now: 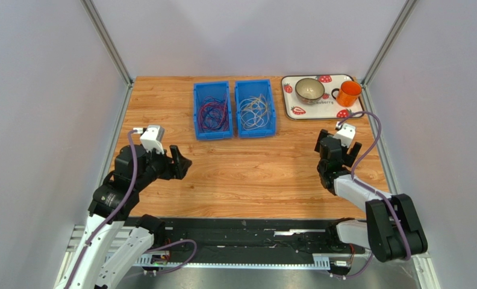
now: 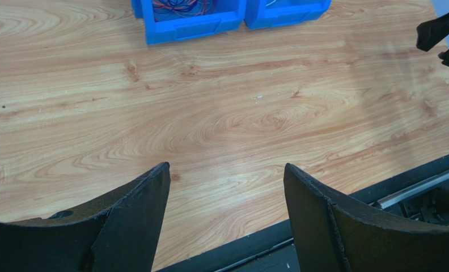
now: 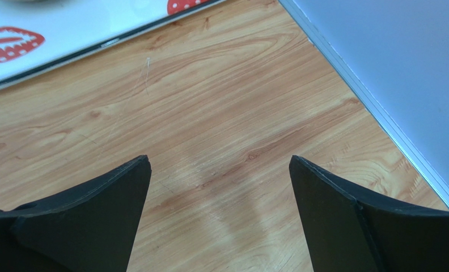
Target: Untangle the cables
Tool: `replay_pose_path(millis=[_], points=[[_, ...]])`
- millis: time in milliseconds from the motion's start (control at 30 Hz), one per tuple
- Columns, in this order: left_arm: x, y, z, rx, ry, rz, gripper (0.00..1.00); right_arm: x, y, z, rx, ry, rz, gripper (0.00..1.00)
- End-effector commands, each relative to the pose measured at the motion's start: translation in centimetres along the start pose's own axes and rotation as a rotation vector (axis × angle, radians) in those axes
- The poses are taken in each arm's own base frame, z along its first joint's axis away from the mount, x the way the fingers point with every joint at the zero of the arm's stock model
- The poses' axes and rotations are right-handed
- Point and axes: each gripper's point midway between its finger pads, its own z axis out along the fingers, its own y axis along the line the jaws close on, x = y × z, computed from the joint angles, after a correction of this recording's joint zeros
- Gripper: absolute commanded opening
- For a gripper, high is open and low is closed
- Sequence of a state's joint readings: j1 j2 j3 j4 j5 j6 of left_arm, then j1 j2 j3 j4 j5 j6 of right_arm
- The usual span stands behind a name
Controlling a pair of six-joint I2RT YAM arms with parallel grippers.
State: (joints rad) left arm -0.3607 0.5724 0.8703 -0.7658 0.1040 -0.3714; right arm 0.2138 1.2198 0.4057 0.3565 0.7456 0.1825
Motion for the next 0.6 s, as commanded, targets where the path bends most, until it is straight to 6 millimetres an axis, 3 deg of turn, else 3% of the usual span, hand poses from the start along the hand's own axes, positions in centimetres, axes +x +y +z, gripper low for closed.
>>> replay_pose_path(millis=[0,133,200,267,300,367,433,533,567], points=[[-0.4,-0.3,0.3,0.021,-0.016,0.020,0.82,-1.9,2.2,1.1,-0.097,-0.080,0.015,1.00],[-0.4,-0.4,0.4,0.021,-0.012,0.018,0.82,-2.1,3.2,0.7,-0.192,-0.148,-0.016,0.98],[-0.4,-0.3,0.4,0.018,-0.013,0.018,0.82,-1.3,2.0,0.9,-0.150,-0.183,0.012,0.97],[-0.3,-0.2,0.6,0.016,-0.006,0.017,0.82,-2.3,2.7,1.2,-0.183,-0.197,0.035,0.95],[-0.3,-0.3,0.5,0.018,-0.008,0.017,0.82,-1.1,2.8,1.4,-0.192,-0.131,-0.004,0.89],[-0.3,-0.3,0.5,0.020,-0.008,0.017,0.81,-1.6,3.6,1.6,-0.249,-0.132,-0.011,0.83],[-0.3,-0.3,0.5,0.020,-0.009,0.018,0.81,-1.6,3.7,1.7,-0.254,-0.128,-0.010,0.85],[-0.4,-0.4,0.4,0.022,-0.014,0.018,0.81,-1.2,3.7,1.7,-0.307,-0.116,0.000,1.00],[-0.4,-0.4,0.4,0.022,-0.014,0.020,0.81,-0.4,4.7,1.1,-0.397,-0.106,-0.005,1.00]])
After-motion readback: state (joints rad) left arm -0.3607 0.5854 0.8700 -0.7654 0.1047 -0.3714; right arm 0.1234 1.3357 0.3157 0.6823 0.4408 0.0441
